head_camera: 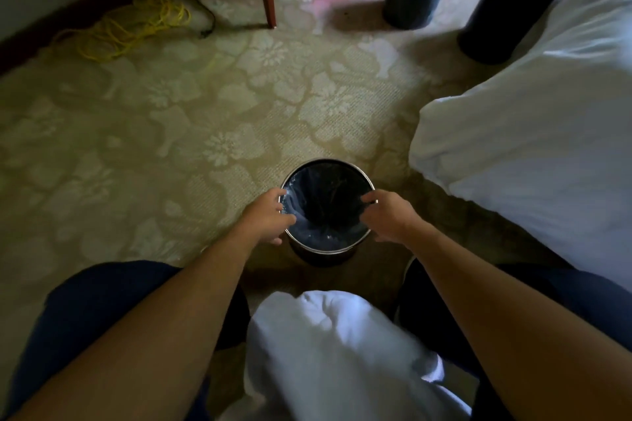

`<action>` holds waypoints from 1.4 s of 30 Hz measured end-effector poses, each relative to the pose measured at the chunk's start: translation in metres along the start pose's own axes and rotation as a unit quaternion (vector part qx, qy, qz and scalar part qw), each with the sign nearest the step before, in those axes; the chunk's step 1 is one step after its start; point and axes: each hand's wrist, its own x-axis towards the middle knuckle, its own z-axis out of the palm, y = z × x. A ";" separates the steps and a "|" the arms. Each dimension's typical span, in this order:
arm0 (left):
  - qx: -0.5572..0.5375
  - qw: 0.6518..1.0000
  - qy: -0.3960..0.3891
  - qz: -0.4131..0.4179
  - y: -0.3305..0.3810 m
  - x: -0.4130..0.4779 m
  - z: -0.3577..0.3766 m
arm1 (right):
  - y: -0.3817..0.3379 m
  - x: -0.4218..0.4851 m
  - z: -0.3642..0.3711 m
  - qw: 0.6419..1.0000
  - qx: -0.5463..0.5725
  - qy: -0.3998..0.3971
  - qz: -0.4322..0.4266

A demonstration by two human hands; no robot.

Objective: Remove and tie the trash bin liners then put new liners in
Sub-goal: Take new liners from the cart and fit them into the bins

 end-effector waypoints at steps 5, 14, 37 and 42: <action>0.181 0.972 0.023 0.148 0.021 -0.113 -0.044 | -0.007 -0.100 -0.046 0.990 -0.018 0.034 -0.134; 0.200 0.931 0.093 0.292 -0.023 -0.262 -0.024 | 0.018 -0.225 -0.036 0.975 0.084 0.064 -0.197; 0.164 0.973 -0.037 0.160 0.064 -0.141 -0.027 | -0.038 -0.130 -0.069 0.973 0.218 -0.005 -0.072; 0.335 0.926 -0.158 0.078 0.103 -0.200 -0.046 | -0.058 -0.183 -0.106 0.974 0.215 -0.055 0.044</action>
